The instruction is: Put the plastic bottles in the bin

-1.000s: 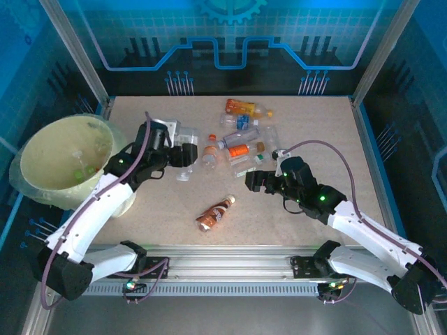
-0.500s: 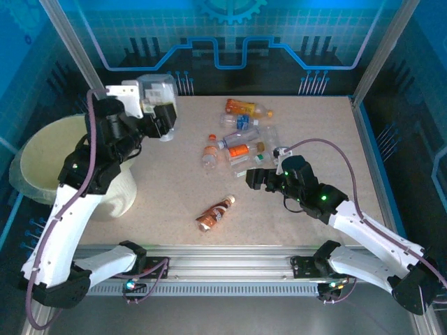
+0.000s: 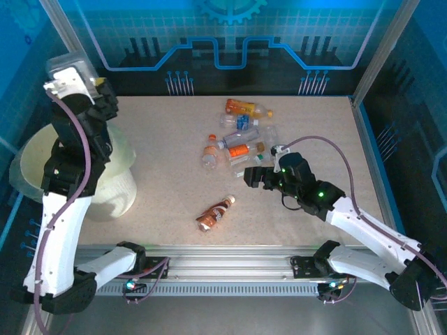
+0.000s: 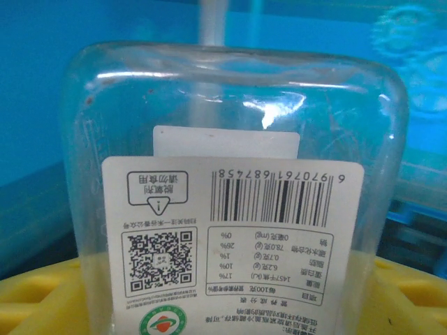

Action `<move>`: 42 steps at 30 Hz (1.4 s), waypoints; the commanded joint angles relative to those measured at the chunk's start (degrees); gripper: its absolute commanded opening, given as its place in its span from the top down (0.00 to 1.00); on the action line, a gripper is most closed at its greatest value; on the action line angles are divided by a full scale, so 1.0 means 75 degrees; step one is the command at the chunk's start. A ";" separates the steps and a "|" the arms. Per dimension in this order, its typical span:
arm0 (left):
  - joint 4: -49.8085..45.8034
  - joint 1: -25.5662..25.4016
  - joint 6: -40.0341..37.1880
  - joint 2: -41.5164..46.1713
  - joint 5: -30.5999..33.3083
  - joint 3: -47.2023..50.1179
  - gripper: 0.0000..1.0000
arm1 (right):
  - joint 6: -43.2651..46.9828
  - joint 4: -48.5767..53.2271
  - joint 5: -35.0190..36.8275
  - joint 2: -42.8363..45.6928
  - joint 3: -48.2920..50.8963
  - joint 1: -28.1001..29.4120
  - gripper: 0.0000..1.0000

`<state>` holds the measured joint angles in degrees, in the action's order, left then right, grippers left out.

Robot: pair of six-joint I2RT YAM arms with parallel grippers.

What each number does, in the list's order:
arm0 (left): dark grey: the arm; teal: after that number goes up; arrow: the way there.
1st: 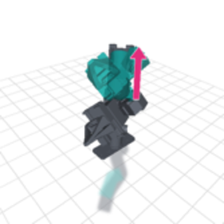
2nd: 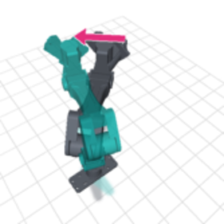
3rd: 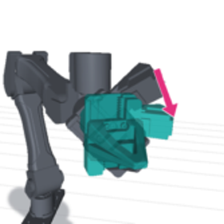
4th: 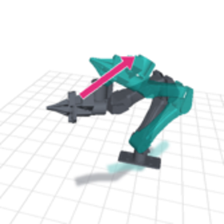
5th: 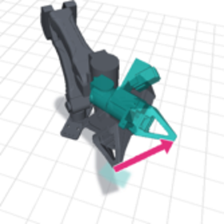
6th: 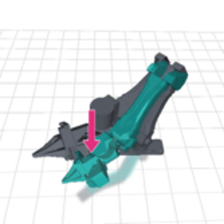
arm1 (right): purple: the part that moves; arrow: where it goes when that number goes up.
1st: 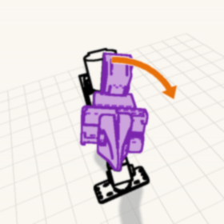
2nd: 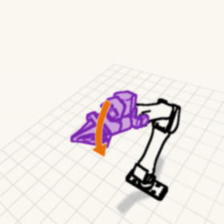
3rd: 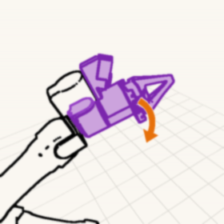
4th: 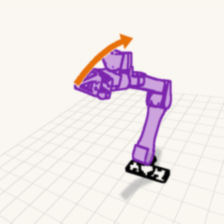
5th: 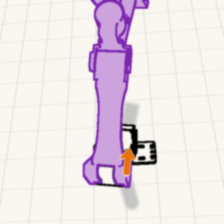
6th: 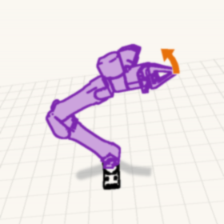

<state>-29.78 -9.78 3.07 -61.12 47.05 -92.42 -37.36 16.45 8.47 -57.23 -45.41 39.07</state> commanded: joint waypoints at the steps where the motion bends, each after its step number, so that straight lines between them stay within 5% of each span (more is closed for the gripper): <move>1: -0.0135 0.0886 0.0441 -0.0099 0.0281 -0.0187 0.33 | 0.0165 -0.0061 -0.0141 -0.0108 -0.0360 0.0122 0.00; 10: -0.1675 0.3262 0.2634 0.0365 -0.1201 0.1156 0.32 | 0.0176 -0.0115 -0.0186 -0.0172 -0.0365 0.0123 0.00; 17: -0.2662 0.4271 0.3540 0.0484 -0.1435 0.1853 0.26 | 0.0127 -0.0253 -0.0249 -0.0262 -0.0306 0.0118 0.00; 27: -0.3493 0.4371 0.4102 0.0608 -0.1753 0.1915 0.01 | 0.0174 -0.0131 -0.0301 -0.0338 -0.0379 0.0120 0.00; 35: -0.3712 0.4369 0.4152 0.0779 -0.2310 0.1537 0.01 | 0.0119 -0.0072 -0.0281 -0.0303 -0.0356 0.0122 0.00; 42: -0.3693 0.4351 0.4184 0.0761 -0.3636 0.1216 0.01 | 0.0084 -0.0031 -0.0274 -0.0303 -0.0350 0.0126 0.00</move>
<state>-56.75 22.46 33.63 -55.90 26.15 -81.08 -37.01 15.84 6.83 -59.70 -46.61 39.11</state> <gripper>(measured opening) 0.990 0.999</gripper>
